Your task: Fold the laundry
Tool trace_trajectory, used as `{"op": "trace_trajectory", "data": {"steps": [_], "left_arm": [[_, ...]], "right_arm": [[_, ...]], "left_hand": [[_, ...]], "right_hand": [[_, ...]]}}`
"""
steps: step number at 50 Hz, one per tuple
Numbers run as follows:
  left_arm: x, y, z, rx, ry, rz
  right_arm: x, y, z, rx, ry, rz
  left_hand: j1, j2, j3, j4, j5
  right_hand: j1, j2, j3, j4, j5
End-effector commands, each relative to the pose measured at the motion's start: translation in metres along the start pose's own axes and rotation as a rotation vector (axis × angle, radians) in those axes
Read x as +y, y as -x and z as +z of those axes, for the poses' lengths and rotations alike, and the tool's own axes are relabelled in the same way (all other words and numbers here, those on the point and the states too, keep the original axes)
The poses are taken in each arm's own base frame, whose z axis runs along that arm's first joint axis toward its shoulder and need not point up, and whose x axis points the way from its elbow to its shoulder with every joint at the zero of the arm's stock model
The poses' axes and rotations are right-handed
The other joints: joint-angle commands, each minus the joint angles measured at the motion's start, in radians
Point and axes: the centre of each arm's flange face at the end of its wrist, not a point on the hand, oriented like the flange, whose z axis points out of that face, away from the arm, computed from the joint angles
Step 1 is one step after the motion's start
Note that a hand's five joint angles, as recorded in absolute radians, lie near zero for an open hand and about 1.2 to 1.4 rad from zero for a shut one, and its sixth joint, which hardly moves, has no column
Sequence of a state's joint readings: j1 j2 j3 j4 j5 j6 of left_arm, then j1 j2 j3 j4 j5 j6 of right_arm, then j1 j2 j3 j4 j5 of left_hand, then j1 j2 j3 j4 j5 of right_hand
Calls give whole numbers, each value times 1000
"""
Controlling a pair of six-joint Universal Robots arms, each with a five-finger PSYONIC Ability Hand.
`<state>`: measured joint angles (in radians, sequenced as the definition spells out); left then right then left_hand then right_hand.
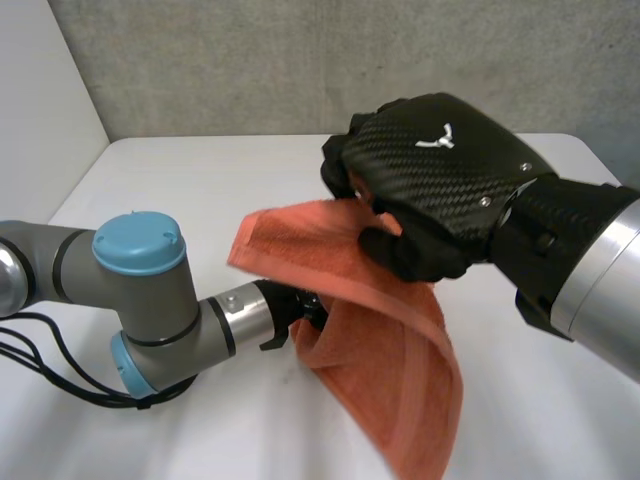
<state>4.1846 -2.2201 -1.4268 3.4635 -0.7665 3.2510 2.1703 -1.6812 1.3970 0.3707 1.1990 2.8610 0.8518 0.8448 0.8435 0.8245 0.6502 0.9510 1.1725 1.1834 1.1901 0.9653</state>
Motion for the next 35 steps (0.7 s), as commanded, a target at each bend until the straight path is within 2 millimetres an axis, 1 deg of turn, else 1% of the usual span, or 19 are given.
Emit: {"op": "trace_trajectory", "data": {"steps": [1,2,4,5,6,9,10,13,15,18,19,20,21,23,24,28,29,31,35], "left_arm": [[-37,44,5,-316,-99,99],[-37,44,5,-318,-99,99],[-68,75,-10,-615,-185,121],[-68,75,-10,-617,-186,121],[-87,81,-19,-719,-246,132],[-114,76,-38,-791,-333,145],[-114,76,-38,-791,-334,145],[-124,56,-54,-788,-357,163],[-138,28,-75,-787,-378,179],[-144,12,-87,-782,-389,186],[-145,-3,-98,-772,-392,188],[-141,-18,-107,-760,-378,179],[-141,-18,-107,-760,-378,179],[-125,-51,-117,-707,-312,146],[-125,-52,-117,-707,-312,146],[-95,-95,-116,-625,-179,88],[-95,-95,-116,-625,-178,88],[-66,-107,-102,-598,-71,64],[-41,-109,-83,-582,22,53]], "right_arm": [[-2,-37,8,123,-39,-19],[-2,-37,8,123,-39,-19],[0,-58,12,183,-38,-21],[0,-58,12,183,-38,-21],[-1,-65,14,204,-40,-20],[5,-81,23,237,-35,0],[5,-81,23,237,-35,0],[17,-100,35,273,-22,44],[31,-116,43,304,1,80],[50,-127,51,321,49,110],[50,-127,51,321,49,110],[60,-130,55,326,72,119],[60,-130,55,326,73,119],[77,-139,60,344,110,135],[77,-140,60,344,110,135],[101,-151,68,378,147,137],[101,-151,68,379,147,137],[120,-154,75,387,182,132],[138,-153,82,392,226,108]], "left_hand": [[544,551,553,572,572],[544,551,553,572,572],[544,551,553,572,572],[544,551,553,572,572],[544,551,553,572,572],[544,551,553,572,572],[544,551,553,572,572],[544,551,553,572,572],[544,551,553,572,572],[544,551,553,572,572],[544,551,553,572,572],[544,551,553,572,572],[544,551,553,572,572],[544,551,553,572,572],[544,551,553,572,572],[544,551,553,572,572],[544,551,553,572,572],[544,551,553,572,572],[544,551,553,572,572]], "right_hand": [[445,224,213,206,256],[445,224,213,206,256],[445,224,213,206,256],[445,224,213,206,256],[445,224,213,206,256],[445,224,213,206,256],[445,224,213,206,256],[445,224,213,206,256],[445,224,213,206,256],[445,224,213,206,256],[445,224,213,206,256],[445,224,213,206,256],[445,224,213,206,256],[445,224,213,206,256],[445,224,213,206,256],[445,224,213,206,256],[445,224,213,206,256],[445,224,213,206,256],[445,224,213,206,256]]}}
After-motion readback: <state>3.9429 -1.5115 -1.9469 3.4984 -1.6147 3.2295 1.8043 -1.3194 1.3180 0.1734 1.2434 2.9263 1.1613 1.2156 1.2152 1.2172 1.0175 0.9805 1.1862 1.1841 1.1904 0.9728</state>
